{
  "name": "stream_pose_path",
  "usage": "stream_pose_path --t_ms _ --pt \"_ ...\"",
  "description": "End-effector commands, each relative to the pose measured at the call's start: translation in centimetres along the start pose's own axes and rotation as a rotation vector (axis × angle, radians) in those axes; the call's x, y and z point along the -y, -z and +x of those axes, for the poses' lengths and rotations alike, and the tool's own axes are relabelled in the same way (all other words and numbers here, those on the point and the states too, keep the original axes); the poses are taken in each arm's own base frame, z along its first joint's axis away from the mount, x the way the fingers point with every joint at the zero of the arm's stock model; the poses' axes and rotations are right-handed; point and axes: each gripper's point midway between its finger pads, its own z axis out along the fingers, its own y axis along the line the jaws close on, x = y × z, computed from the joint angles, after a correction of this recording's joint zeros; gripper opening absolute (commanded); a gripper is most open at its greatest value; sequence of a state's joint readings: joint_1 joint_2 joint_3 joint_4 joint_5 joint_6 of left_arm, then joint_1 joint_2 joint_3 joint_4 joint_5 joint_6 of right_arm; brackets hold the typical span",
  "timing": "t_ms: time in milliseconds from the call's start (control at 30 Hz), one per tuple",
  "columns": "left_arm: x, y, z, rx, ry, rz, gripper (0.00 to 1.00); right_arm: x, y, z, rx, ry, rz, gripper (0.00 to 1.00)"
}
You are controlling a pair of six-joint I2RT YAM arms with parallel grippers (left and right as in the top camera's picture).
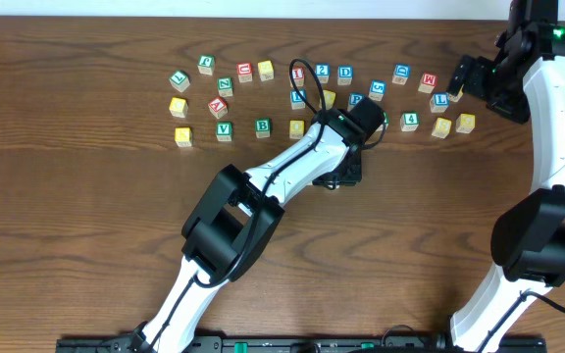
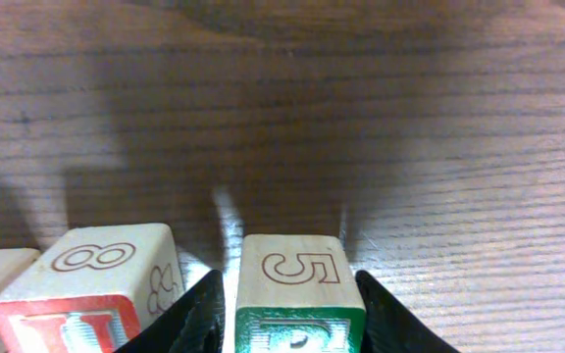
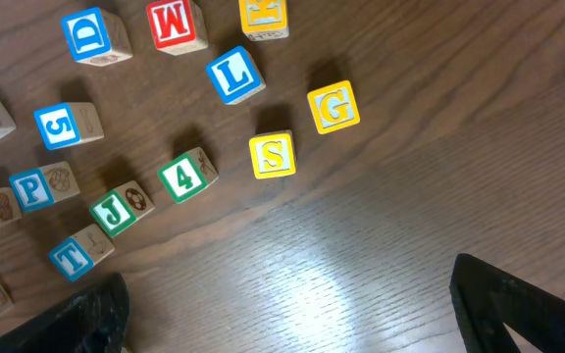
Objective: Spell out NEURIPS
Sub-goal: 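Lower the green R block to the right of the red U block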
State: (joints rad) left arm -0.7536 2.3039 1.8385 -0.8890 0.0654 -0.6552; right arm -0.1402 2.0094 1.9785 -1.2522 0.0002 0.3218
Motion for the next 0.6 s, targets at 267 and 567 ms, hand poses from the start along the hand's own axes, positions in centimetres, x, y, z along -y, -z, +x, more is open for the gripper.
stream_pose_path --t_ms 267,567 --pt "-1.21 -0.64 -0.78 0.031 0.013 -0.053 0.41 0.16 -0.48 0.61 -0.015 -0.002 0.013 0.99" --pt "-1.22 -0.64 -0.82 0.032 0.013 -0.052 0.4 0.24 -0.77 0.86 -0.024 -0.002 0.015 0.99"
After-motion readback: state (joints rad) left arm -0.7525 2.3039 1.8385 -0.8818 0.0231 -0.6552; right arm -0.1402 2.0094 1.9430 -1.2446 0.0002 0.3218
